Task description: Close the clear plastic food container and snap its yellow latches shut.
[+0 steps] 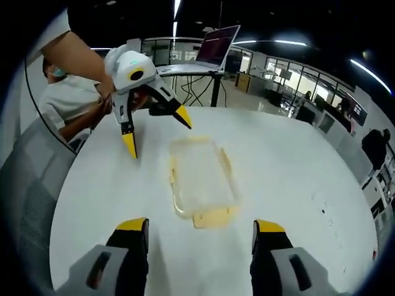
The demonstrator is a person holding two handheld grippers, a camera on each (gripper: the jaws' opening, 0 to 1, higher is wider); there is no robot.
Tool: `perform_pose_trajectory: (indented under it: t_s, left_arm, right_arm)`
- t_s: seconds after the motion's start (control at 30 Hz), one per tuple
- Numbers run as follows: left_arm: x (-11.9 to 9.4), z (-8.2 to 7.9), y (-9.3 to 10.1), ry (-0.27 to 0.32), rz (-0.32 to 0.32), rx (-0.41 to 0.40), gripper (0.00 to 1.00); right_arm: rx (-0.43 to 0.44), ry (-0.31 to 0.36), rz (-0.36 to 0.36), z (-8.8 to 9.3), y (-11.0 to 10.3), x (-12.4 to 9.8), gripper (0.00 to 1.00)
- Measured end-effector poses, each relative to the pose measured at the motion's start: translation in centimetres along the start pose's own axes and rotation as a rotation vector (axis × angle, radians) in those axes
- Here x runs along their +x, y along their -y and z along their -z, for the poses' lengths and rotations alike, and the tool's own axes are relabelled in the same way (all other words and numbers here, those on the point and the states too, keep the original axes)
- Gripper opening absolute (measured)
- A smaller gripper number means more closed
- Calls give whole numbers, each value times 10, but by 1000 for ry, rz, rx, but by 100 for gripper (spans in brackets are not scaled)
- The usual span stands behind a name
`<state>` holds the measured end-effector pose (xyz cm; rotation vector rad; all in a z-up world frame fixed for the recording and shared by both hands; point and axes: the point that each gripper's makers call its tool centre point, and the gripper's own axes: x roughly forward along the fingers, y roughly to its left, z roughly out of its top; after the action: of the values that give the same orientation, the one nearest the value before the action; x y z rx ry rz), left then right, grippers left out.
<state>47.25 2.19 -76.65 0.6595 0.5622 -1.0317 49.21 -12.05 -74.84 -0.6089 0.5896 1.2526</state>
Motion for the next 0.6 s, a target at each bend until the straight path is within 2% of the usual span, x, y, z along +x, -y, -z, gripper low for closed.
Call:
perform_pose_trajectory:
  t_s: [0.6]
  left_arm:
    - [4,7,-11,-54,30,37,70]
  right_arm:
    - [-38,-38,-51,-3,9,18,61]
